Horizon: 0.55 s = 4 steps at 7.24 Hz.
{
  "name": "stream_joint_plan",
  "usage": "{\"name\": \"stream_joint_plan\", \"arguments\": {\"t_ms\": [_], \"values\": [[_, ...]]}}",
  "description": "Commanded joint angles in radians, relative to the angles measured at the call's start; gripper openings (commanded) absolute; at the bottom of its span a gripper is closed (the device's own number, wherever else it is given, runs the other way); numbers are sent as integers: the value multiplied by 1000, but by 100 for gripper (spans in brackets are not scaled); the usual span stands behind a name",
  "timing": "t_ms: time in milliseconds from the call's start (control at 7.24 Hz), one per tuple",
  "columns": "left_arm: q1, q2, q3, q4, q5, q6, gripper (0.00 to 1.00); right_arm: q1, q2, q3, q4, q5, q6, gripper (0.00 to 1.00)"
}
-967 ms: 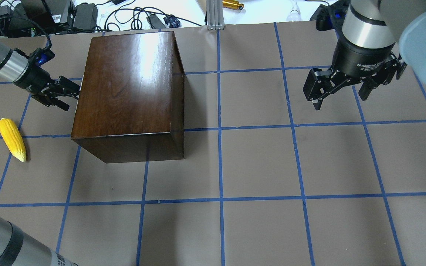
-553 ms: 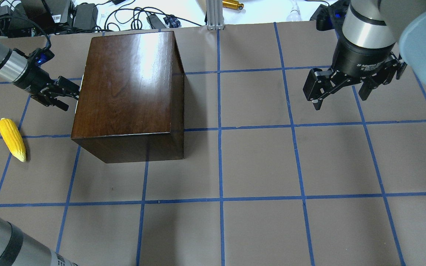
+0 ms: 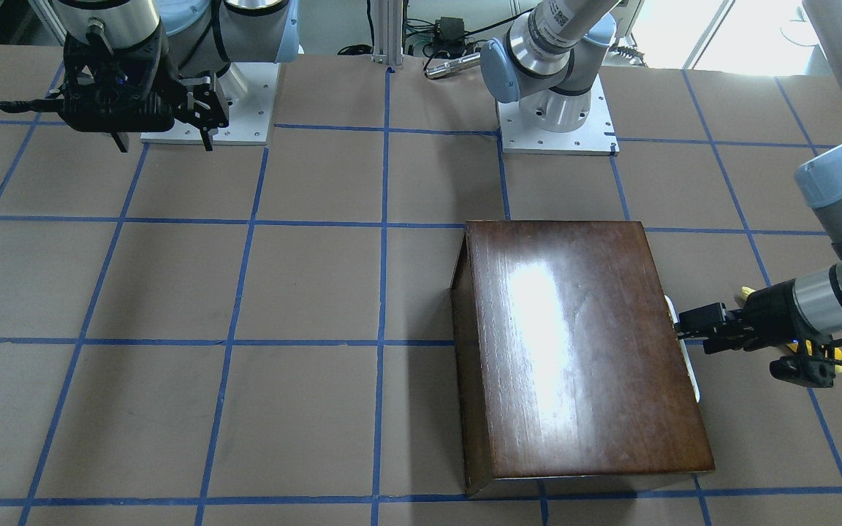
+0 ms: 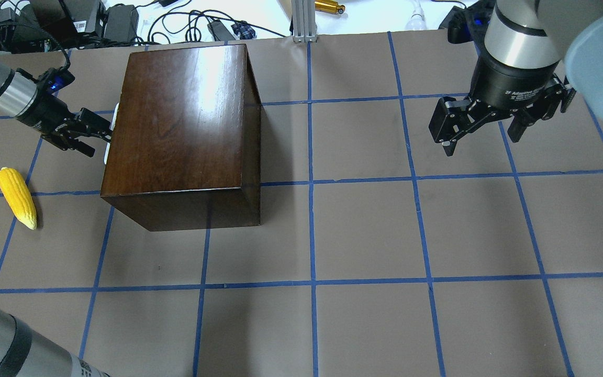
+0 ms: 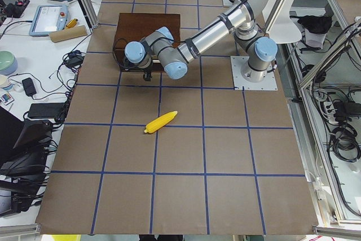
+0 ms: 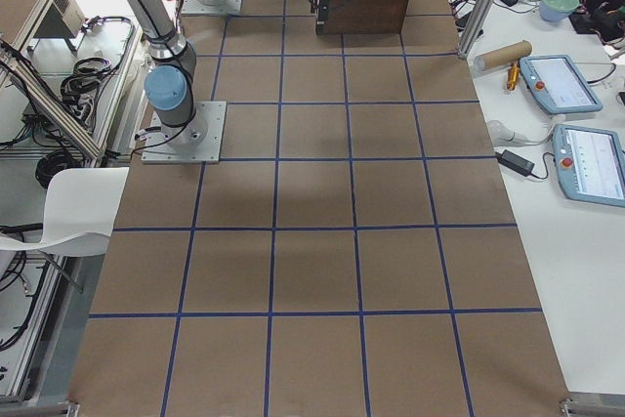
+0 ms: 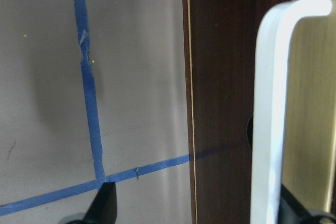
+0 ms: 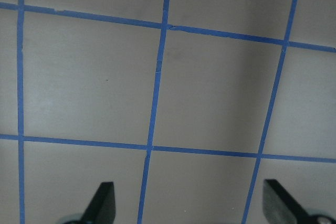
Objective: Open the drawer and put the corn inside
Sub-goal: 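Pull the drawer outward from the cabinet with the left gripper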
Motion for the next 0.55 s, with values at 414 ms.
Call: {"name": "stream_joint_plan", "arguments": {"t_ms": [414], "values": [[9,2,-16,43,30,-1,100,0,0,0,0,0,0,100]]}}
